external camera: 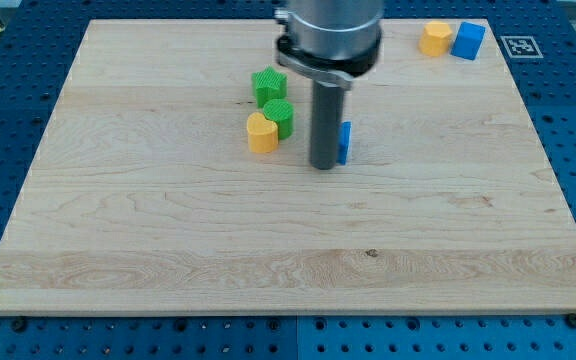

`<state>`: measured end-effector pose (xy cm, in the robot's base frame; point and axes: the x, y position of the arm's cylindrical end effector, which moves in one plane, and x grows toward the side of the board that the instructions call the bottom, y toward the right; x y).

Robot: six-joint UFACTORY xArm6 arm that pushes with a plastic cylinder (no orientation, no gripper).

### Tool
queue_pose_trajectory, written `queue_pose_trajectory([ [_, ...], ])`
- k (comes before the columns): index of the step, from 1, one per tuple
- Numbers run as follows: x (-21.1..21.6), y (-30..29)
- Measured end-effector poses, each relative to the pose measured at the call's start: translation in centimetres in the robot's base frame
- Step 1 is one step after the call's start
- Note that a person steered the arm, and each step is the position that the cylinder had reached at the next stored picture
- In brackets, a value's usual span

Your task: Push the blue triangle towards the blue cube

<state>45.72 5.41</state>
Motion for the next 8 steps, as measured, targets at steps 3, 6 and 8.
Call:
queue_pose_trajectory([
  [3,-2.6,4.6],
  [6,-5.7,0.9],
  [8,-6.8,13.1],
])
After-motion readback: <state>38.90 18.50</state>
